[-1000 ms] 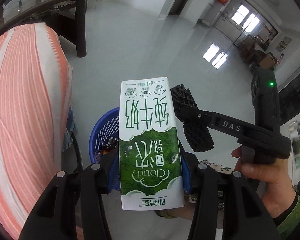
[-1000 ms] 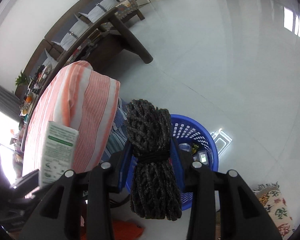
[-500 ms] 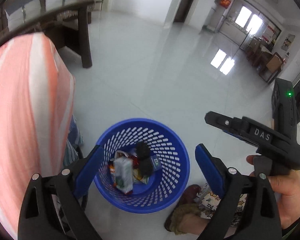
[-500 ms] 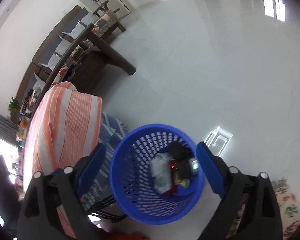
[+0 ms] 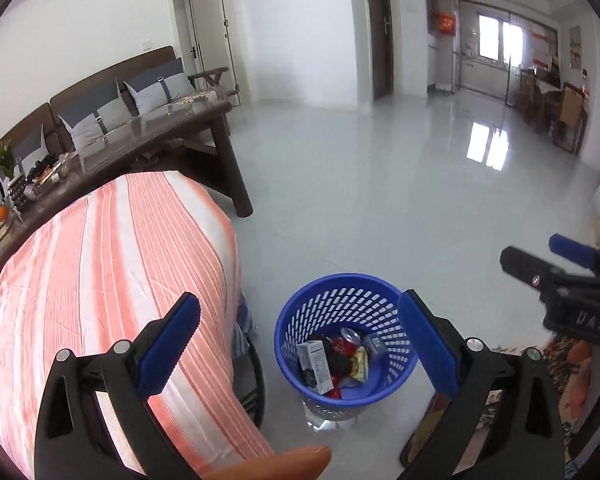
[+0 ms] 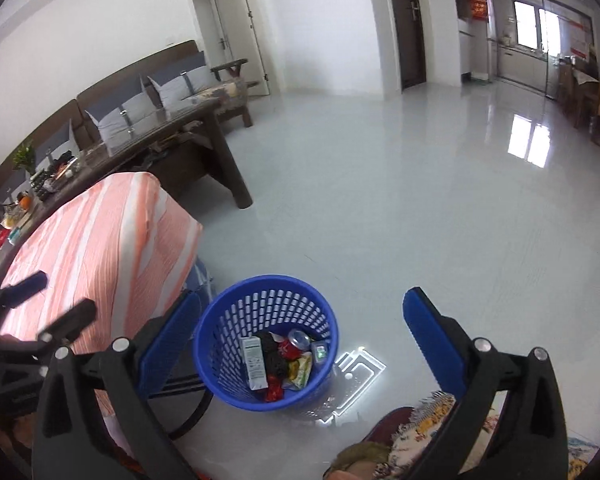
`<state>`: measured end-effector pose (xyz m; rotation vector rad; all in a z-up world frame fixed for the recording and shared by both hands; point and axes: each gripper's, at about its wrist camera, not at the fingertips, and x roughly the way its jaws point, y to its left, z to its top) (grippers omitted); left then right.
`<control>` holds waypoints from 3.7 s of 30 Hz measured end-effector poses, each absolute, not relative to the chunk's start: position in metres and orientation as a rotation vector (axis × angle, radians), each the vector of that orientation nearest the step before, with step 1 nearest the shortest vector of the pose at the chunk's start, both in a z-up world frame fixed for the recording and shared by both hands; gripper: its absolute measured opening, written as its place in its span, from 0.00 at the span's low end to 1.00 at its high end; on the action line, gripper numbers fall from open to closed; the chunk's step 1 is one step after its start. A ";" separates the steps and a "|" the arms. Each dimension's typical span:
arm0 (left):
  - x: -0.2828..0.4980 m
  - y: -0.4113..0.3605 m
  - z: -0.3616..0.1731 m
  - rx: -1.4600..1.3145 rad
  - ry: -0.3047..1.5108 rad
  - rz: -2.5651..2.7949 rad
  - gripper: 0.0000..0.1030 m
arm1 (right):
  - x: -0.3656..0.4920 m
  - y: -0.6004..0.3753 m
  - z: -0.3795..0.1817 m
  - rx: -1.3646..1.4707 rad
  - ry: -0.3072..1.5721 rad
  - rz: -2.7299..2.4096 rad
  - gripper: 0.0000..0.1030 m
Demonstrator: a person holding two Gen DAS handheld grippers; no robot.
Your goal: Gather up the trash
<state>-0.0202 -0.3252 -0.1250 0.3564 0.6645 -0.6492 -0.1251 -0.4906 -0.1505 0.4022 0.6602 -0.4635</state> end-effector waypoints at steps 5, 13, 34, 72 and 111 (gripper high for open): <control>-0.020 -0.314 -0.123 0.359 0.729 -0.663 0.95 | -0.124 -0.488 -0.155 0.408 0.691 -0.425 0.96; -0.018 -0.319 -0.151 0.408 0.842 -0.658 0.95 | -0.122 -0.467 -0.170 0.351 0.825 -0.385 0.96; -0.008 -0.331 -0.178 0.389 0.904 -0.663 0.95 | -0.128 -0.469 -0.191 0.356 0.893 -0.383 0.96; -0.003 -0.327 -0.188 0.382 0.930 -0.643 0.95 | -0.122 -0.462 -0.197 0.348 0.918 -0.358 0.96; -0.001 -0.327 -0.189 0.383 0.934 -0.640 0.95 | -0.121 -0.457 -0.198 0.350 0.922 -0.353 0.96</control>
